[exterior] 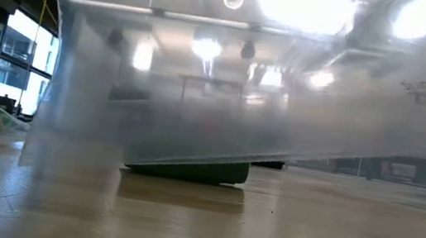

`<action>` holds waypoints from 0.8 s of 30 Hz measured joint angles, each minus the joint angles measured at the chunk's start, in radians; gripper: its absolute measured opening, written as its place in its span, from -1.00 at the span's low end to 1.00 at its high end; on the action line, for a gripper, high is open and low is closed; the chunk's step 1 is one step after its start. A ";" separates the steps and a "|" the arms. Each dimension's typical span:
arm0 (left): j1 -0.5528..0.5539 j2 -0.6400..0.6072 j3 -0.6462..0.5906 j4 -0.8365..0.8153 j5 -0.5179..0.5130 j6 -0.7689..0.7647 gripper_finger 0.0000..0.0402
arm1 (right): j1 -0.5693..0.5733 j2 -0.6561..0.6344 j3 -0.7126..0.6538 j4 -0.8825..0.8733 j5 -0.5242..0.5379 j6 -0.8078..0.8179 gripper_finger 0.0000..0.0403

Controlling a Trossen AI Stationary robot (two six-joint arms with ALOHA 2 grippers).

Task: Roll bandage
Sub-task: Open the transparent zip bag

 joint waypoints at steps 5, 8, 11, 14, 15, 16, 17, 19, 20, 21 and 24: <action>0.002 0.000 0.000 0.004 0.000 0.000 -1.00 | -0.017 0.000 0.000 0.016 -0.033 -0.008 -0.96; 0.003 0.000 0.000 0.009 -0.012 0.000 -1.00 | -0.036 0.000 0.000 0.021 -0.088 -0.003 -0.97; 0.003 0.000 0.000 0.011 -0.014 -0.001 -1.00 | -0.053 0.000 0.000 0.025 -0.134 -0.003 -0.95; 0.003 0.000 0.000 0.009 -0.014 -0.010 -1.00 | -0.060 0.000 0.000 0.028 -0.139 -0.010 -0.84; 0.003 0.000 0.000 0.004 -0.014 -0.019 -1.00 | -0.060 0.000 0.000 0.028 -0.139 -0.010 -0.78; 0.003 0.000 0.000 -0.004 -0.015 -0.027 -1.00 | -0.060 0.000 0.000 0.029 -0.139 -0.010 -0.71; 0.003 0.001 0.000 -0.009 -0.015 -0.035 -1.00 | -0.060 0.000 0.000 0.029 -0.139 -0.008 -0.63; 0.003 0.001 0.000 -0.014 -0.016 -0.045 -1.00 | -0.059 0.000 0.000 0.030 -0.144 -0.003 -0.48; 0.003 0.001 0.000 -0.014 -0.018 -0.048 -1.00 | -0.058 0.000 0.000 0.029 -0.152 -0.004 -0.42; 0.003 0.001 0.000 -0.014 -0.019 -0.054 -1.00 | -0.055 0.000 0.000 0.022 -0.164 -0.004 -0.37; 0.003 0.001 0.000 -0.025 -0.034 -0.082 -1.00 | -0.040 -0.013 -0.001 -0.015 -0.159 0.029 -0.35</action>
